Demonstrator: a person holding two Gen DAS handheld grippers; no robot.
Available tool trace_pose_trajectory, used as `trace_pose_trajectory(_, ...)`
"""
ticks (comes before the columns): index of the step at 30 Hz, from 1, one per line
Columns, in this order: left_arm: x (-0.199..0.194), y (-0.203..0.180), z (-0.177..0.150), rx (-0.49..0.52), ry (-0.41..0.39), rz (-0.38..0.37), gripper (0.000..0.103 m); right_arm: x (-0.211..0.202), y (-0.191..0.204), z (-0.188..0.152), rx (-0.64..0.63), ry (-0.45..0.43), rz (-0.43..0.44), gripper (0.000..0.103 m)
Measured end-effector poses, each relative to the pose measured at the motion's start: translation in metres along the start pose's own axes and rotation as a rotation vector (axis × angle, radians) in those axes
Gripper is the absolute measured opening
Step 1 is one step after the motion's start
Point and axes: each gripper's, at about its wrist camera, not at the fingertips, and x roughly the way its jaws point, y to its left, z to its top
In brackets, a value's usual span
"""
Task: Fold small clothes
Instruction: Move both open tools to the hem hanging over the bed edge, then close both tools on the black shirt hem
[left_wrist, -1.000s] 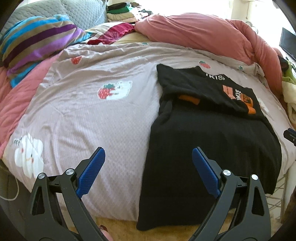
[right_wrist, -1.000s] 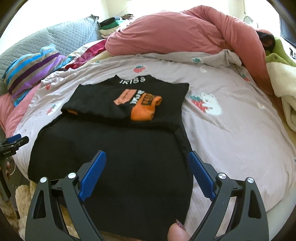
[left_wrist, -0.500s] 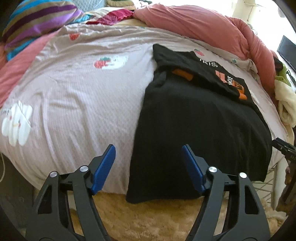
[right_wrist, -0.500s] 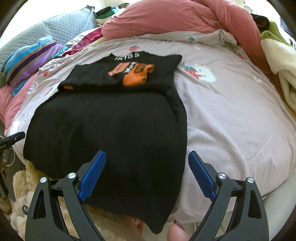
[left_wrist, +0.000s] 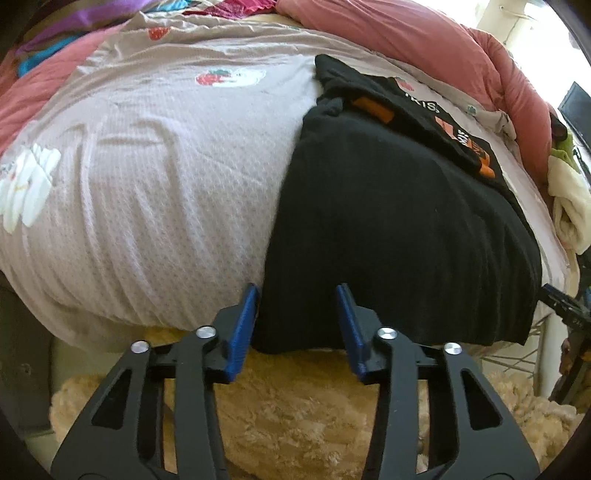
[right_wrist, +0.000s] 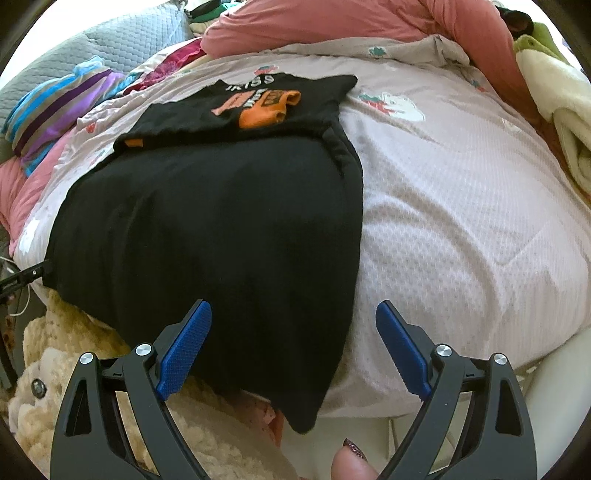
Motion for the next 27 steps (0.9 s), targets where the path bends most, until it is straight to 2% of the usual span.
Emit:
trace_pose_trajectory(4,0.002,0.0,-0.003,-0.003,0.0,0.003,0.022,0.002,-0.004,-0.012,0.023,0.036,0.023,0.09)
trace_pose_trajectory(14,0.006,0.003,-0.003,-0.009,0.001,0.006,0.021,0.007,-0.007,-0.039,0.044,0.124,0.062,0.088)
trace_pose_trajectory(19,0.006,0.004,-0.003,-0.015,0.002,-0.001,0.021,0.017,-0.008,-0.047,0.065,0.158,0.09,0.072)
trace_pose_trajectory(24,0.007,0.004,-0.004,-0.009,0.001,0.004,0.021,0.029,-0.014,-0.05,0.125,0.19,0.138,0.046)
trace_pose_trajectory(27,0.003,0.004,-0.003,-0.014,-0.019,-0.017,0.01,0.03,-0.016,-0.05,0.127,0.188,0.129,0.033)
